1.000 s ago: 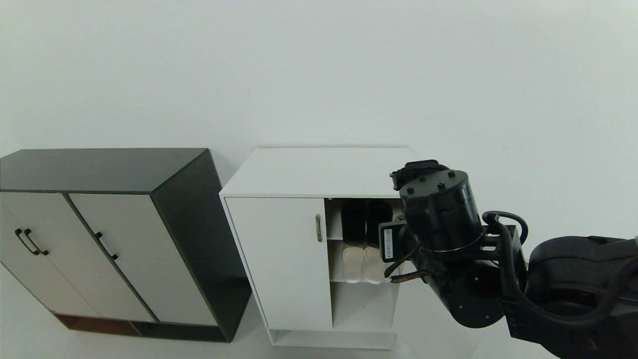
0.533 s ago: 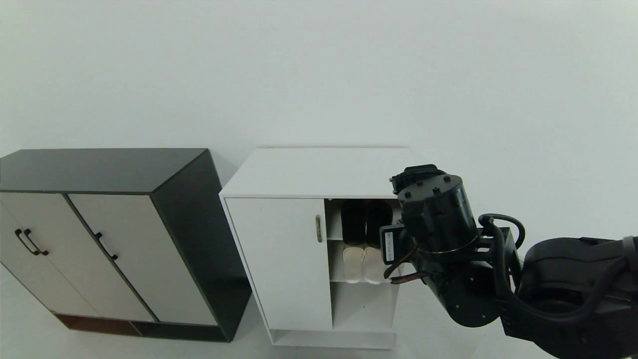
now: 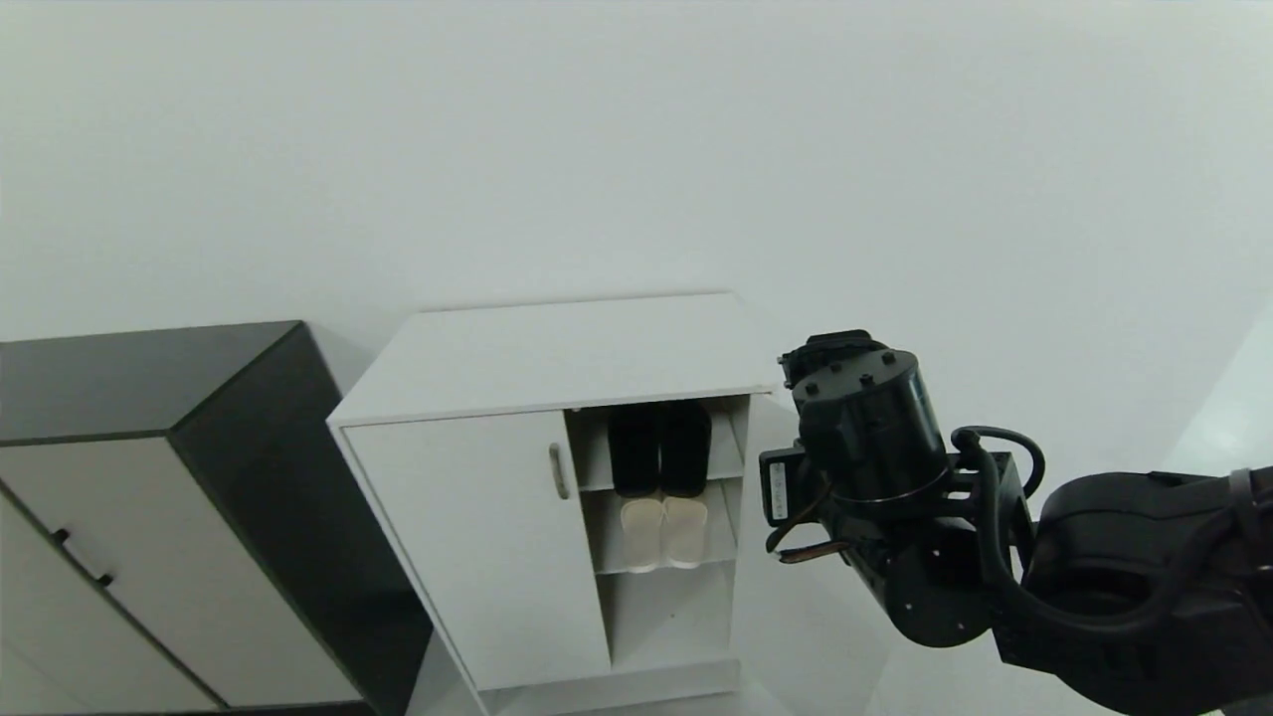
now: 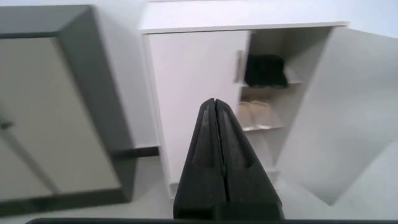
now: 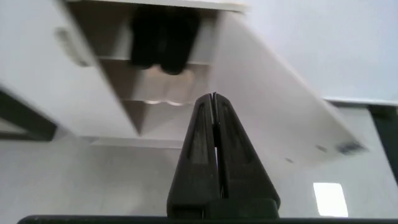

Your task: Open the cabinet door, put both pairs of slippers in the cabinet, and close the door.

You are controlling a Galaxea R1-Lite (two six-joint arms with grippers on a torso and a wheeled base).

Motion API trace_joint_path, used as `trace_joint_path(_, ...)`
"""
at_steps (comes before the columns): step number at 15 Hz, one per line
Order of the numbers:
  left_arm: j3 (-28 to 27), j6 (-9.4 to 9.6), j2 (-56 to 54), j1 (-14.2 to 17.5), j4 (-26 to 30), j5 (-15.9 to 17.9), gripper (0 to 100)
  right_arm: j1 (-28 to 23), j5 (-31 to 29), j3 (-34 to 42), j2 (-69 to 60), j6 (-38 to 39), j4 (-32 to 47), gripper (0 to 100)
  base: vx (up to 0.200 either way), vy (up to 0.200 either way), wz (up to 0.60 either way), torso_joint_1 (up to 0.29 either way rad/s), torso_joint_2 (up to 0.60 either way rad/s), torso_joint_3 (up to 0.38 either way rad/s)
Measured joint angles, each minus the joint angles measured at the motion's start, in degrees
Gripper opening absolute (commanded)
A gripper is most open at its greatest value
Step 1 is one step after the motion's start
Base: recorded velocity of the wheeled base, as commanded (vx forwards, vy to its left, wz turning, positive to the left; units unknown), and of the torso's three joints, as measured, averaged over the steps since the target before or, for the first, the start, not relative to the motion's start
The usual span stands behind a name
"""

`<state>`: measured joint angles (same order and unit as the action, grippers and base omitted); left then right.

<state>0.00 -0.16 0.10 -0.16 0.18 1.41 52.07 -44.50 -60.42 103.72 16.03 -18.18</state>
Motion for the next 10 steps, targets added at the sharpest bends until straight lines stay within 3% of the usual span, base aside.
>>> trace_joint_path(2,0.0,0.0,0.0,0.0,0.0,0.0,0,-0.6,0.0,-0.1,0.0,-0.2,-0.4,0,0.0,0.0,-0.6,0.0,0.0,0.0)
trace_joint_path(9,0.0,0.02,0.0,-0.1,0.0,0.0,0,-1.5,0.0,0.7,0.2,-1.0,-2.8,0,0.0,0.0,0.0,0.0,0.0,0.0)
trace_joint_path(10,0.0,0.0,0.0,0.1,0.0,0.0,0,-1.8,0.0,0.7,0.2,-1.0,-2.8,0,-0.2,0.0,0.0,-0.002,-0.01,0.002)
